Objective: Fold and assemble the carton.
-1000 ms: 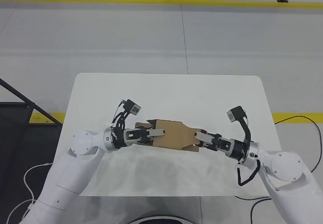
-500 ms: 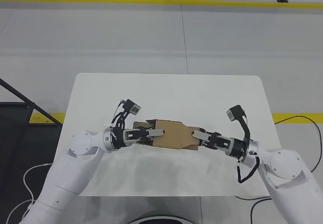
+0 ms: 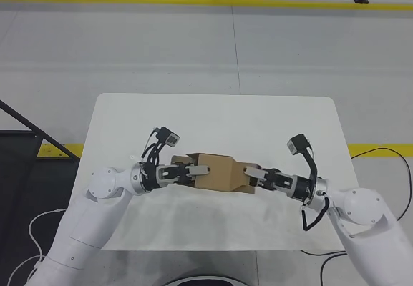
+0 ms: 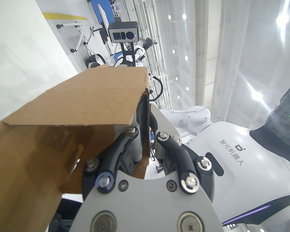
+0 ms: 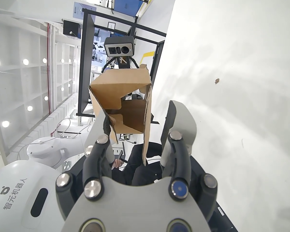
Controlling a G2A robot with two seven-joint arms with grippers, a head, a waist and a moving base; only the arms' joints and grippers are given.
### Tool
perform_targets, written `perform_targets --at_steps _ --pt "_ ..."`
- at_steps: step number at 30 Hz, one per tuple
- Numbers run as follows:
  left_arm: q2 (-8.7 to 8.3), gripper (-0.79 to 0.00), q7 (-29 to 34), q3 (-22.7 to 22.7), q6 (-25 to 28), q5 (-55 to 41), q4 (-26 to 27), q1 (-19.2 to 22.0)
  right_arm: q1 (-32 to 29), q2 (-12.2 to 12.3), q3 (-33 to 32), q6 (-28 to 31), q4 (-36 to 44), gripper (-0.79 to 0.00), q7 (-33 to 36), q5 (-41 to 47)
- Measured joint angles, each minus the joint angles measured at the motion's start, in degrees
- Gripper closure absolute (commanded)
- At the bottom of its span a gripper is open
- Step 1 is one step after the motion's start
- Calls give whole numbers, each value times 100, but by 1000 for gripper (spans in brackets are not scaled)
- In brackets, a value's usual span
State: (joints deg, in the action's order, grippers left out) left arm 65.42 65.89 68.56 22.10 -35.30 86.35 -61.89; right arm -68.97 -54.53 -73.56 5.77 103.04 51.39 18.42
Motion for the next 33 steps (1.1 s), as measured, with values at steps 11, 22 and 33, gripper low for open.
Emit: perform_targets --at_steps 11,22,33 --pt "4 0 -51 -22 -10 29 -14 20 -29 -12 33 -15 74 -342 43 -98" --pt "5 0 -56 -25 7 16 -42 34 -93 -16 40 -48 175 -292 57 -191" --pt "4 0 -21 -28 24 9 -82 43 -34 -41 141 -134 257 -268 39 -276"
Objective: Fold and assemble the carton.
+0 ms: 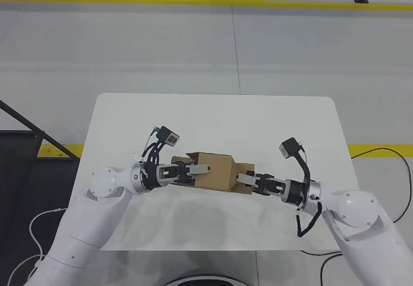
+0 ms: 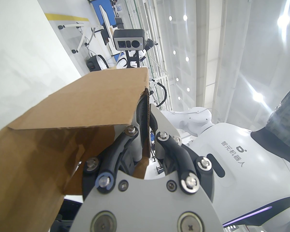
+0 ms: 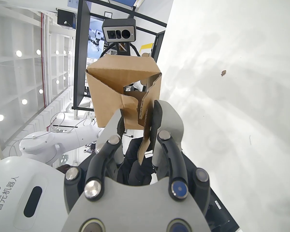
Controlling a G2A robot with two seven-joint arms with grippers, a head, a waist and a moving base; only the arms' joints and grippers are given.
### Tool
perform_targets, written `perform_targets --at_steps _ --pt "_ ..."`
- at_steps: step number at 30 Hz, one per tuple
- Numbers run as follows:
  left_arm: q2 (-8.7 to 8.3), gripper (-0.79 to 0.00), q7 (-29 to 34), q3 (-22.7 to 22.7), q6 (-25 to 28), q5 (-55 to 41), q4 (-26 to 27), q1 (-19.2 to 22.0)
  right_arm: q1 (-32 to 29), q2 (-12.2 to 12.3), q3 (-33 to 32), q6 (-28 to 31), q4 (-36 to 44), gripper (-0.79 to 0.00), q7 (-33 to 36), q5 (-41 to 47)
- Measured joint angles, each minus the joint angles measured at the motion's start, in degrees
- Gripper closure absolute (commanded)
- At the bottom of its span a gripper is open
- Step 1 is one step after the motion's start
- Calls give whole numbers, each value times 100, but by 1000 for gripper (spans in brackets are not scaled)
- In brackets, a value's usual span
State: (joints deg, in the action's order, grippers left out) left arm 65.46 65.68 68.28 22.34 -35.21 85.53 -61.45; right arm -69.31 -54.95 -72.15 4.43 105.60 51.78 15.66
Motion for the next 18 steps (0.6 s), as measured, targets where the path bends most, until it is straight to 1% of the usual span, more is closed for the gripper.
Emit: perform_targets --at_steps 7,18 --pt "3 0 -10 -30 -17 45 -30 15 -35 -5 22 -5 109 -259 4 -70" --pt "4 0 8 -42 -12 36 -45 27 -36 -17 29 -5 138 -265 10 -78"
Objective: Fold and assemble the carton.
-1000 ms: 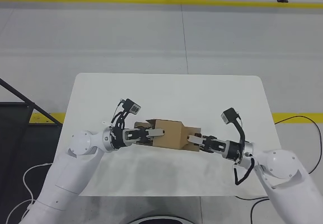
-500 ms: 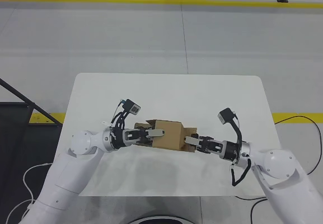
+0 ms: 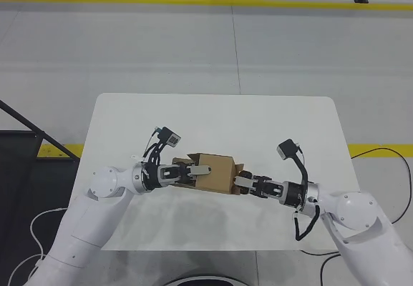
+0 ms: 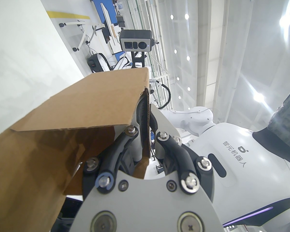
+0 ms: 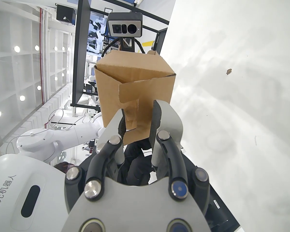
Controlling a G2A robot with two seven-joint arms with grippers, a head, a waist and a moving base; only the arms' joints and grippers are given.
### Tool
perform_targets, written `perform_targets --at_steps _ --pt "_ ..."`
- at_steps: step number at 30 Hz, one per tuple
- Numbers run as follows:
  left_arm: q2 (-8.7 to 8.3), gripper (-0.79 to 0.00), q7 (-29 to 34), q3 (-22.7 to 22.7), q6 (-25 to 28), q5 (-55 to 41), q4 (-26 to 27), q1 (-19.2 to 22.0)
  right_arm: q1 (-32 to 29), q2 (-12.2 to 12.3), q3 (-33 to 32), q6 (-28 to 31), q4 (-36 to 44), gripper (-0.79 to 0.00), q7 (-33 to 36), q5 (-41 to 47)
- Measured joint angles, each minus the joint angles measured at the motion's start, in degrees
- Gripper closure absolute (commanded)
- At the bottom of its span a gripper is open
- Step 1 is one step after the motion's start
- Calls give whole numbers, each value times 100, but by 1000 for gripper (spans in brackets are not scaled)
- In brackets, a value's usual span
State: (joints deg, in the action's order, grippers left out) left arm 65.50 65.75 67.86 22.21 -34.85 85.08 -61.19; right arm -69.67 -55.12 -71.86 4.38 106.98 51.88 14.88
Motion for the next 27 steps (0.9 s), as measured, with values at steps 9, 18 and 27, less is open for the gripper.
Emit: perform_targets --at_steps 9,18,27 --pt "-2 0 0 -2 1 18 -2 -1 37 -18 45 106 -25 -274 155 189" --pt "3 0 -26 -43 -8 67 -7 3 150 -42 121 167 -131 -268 375 422" --pt "5 0 -20 -68 -9 84 -2 20 244 -71 184 146 -206 -283 374 568"
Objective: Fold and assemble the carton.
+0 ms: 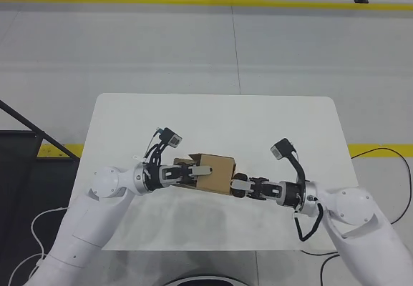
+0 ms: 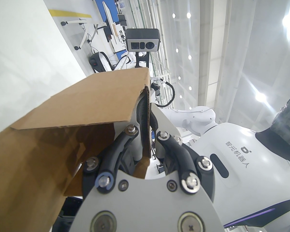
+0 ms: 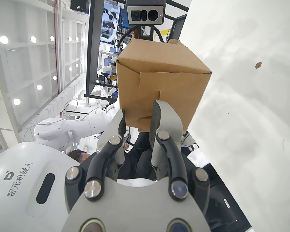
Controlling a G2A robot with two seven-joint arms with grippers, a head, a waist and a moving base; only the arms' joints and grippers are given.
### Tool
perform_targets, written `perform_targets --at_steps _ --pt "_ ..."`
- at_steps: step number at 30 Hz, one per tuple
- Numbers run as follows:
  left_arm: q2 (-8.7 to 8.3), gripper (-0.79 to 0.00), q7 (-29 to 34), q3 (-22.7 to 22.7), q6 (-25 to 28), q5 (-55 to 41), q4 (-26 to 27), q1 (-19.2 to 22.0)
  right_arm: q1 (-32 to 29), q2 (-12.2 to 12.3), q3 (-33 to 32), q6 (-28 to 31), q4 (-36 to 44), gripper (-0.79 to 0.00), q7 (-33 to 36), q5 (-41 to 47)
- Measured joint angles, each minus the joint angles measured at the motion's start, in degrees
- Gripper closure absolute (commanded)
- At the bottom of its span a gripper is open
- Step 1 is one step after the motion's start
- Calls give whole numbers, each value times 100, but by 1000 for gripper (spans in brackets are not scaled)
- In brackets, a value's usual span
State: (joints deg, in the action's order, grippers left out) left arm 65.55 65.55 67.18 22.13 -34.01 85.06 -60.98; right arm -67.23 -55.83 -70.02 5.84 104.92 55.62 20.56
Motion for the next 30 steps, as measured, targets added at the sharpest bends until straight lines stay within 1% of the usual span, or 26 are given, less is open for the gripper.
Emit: perform_targets --at_steps 3,11,13,17,19,23,26,30 --pt "1 0 -1 -4 5 7 7 1 1 -13 -8 69 -16 -265 -95 68" --pt "-3 0 8 4 19 -11 39 -16 -33 -24 -63 98 -98 -265 -157 190" --pt "-4 0 8 7 25 -4 49 -22 -30 -29 -59 75 -107 -237 -188 198" --pt "-6 0 4 10 27 3 65 -31 -6 -39 -26 18 -120 -219 -184 193" --pt "-7 0 6 10 31 4 71 -33 8 -45 -10 8 -126 -194 -192 188" --pt "-7 0 12 8 29 -5 73 -32 36 -58 19 -10 -151 -169 -213 199" --pt "-7 0 -4 12 35 -5 73 -35 53 -68 50 -16 -171 -157 -219 190" --pt "-8 0 -11 16 42 -15 75 -36 81 -81 103 -18 -188 -160 -202 153"
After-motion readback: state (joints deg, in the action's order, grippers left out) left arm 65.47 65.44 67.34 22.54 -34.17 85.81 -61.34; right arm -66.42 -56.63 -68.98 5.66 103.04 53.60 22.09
